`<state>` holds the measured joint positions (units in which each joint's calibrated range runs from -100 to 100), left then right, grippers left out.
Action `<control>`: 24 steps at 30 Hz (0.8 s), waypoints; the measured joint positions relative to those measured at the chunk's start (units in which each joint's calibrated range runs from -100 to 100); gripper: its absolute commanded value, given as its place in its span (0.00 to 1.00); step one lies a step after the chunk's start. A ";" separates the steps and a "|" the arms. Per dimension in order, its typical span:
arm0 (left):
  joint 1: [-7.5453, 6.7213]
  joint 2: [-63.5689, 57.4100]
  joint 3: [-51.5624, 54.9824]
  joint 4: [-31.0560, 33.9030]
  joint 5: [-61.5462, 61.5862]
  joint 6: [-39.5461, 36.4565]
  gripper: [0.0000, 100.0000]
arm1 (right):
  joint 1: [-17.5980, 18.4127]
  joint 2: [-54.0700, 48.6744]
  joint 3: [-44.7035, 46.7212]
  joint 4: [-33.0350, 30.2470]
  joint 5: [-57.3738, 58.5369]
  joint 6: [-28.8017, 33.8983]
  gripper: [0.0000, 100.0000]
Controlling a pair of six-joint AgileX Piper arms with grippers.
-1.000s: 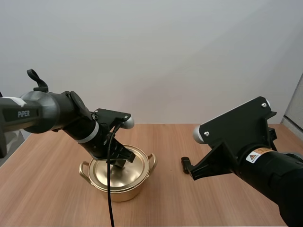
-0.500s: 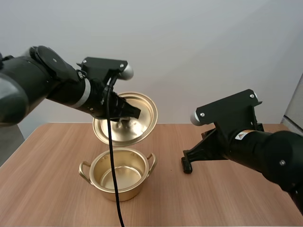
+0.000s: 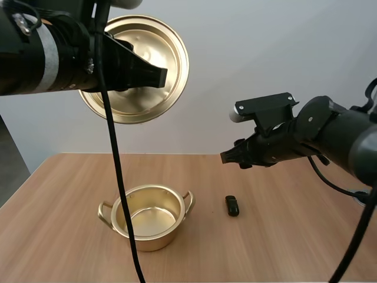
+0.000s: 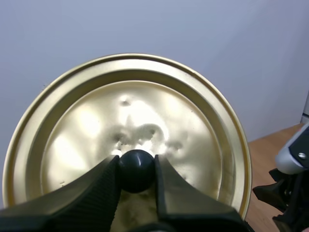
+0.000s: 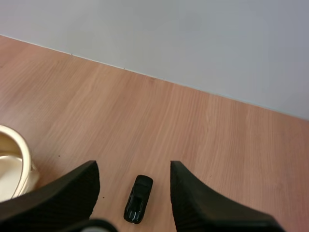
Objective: Open the pot, put the car inside, and close it
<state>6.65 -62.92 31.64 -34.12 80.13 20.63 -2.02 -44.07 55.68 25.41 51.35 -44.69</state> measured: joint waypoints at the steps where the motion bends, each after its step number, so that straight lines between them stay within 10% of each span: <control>1: 0.40 0.00 0.00 -0.17 0.00 0.00 0.00 | 0.00 2.03 -0.37 0.56 0.00 -0.38 0.76; 24: 2.02 0.00 0.00 -3.26 1.35 0.13 0.00 | 0.00 36.51 -1.83 4.85 -1.97 -6.83 0.75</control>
<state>8.67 -62.92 31.64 -37.38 81.48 20.76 -2.02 -7.56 53.85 30.26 49.38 -51.52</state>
